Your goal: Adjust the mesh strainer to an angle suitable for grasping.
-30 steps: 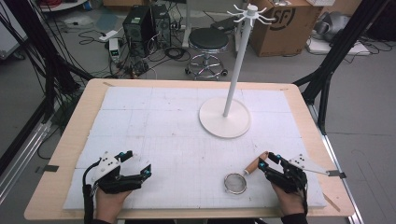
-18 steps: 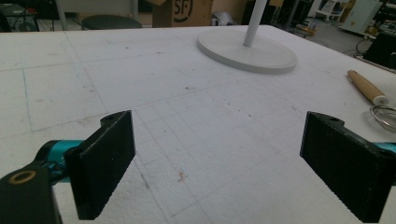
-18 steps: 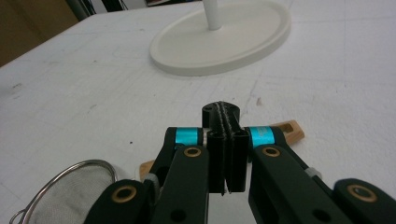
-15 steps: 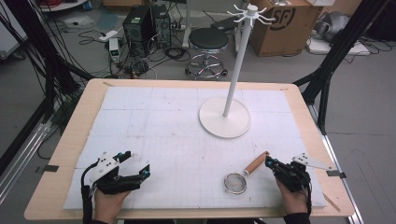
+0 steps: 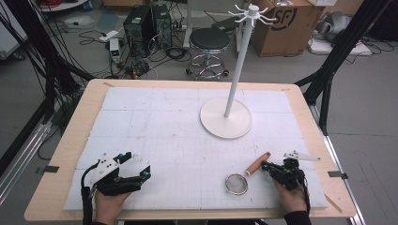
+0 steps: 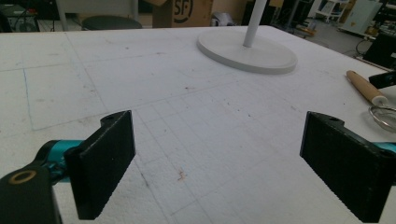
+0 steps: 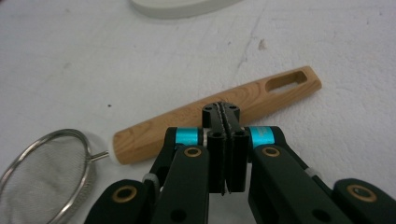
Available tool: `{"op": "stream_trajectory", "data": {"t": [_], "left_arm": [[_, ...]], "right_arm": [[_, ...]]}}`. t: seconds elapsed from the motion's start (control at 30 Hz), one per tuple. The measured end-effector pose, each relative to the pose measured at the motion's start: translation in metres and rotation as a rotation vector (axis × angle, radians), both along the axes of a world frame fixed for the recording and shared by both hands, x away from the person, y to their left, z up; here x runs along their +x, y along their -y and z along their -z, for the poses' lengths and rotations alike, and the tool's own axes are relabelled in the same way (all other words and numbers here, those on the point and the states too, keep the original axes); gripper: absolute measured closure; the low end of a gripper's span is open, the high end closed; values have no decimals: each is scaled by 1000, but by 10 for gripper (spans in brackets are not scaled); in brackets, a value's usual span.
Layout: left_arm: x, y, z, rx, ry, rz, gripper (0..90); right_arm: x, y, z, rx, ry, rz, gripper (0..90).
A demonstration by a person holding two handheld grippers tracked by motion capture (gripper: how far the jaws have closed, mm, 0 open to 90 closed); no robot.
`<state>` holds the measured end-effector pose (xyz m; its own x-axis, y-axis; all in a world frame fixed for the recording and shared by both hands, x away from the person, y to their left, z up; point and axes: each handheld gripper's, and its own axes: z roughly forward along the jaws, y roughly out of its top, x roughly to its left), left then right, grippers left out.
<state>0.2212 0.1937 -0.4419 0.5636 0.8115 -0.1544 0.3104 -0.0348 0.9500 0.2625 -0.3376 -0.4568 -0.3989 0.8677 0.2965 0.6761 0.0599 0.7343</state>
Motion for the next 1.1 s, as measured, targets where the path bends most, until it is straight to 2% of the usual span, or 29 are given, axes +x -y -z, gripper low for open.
{"op": "stream_trajectory", "data": {"t": [0.07,0.23,0.57,0.73,1.1], "left_arm": [[0,0,0,1,0,-1,109],[0,1,0,1,-2,2,109],[2,2,1,6,-6,4,109],[2,4,1,12,-4,5,110],[1,4,1,11,-4,9,110]], "right_arm": [[4,-1,1,-5,-23,-7,899],[14,-6,1,-18,-37,-37,899],[31,-20,1,4,-67,-82,899],[38,-37,1,-8,-64,-124,899],[39,-47,1,-20,-50,-144,900]]}}
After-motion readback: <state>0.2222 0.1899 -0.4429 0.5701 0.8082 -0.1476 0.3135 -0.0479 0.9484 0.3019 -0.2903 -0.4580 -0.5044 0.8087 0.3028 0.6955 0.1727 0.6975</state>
